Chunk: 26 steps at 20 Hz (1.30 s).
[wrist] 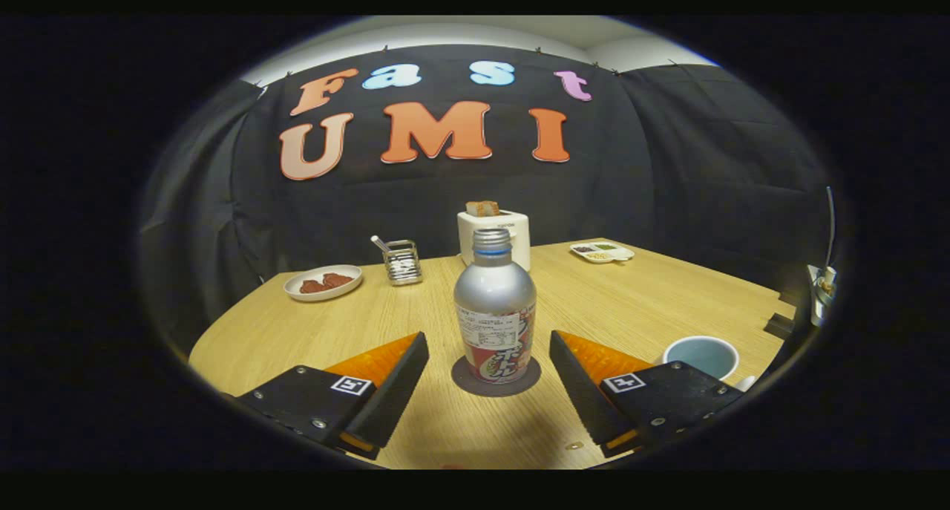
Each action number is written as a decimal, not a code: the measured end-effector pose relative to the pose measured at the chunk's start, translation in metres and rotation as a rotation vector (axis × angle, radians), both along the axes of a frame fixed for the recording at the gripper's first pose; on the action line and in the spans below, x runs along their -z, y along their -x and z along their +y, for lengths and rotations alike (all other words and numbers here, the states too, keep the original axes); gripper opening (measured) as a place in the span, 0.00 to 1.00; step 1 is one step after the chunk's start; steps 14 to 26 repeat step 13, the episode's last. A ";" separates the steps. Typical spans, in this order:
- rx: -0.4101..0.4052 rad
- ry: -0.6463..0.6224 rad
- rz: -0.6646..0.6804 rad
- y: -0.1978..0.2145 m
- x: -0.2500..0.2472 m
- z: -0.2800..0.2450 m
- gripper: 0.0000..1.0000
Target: Take the bottle from table, then pour the juice into the cup, finally place the bottle on the coaster
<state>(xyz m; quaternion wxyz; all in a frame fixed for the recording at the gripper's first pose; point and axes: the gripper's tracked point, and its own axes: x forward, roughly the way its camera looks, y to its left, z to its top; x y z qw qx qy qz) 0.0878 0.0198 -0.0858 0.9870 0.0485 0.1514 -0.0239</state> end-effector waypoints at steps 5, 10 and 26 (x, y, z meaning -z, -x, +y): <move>-0.019 0.049 -0.044 0.039 -0.040 0.012 0.97; -0.029 0.062 -0.075 0.073 -0.067 0.034 0.97; -0.081 0.069 -0.096 0.093 -0.075 0.055 0.97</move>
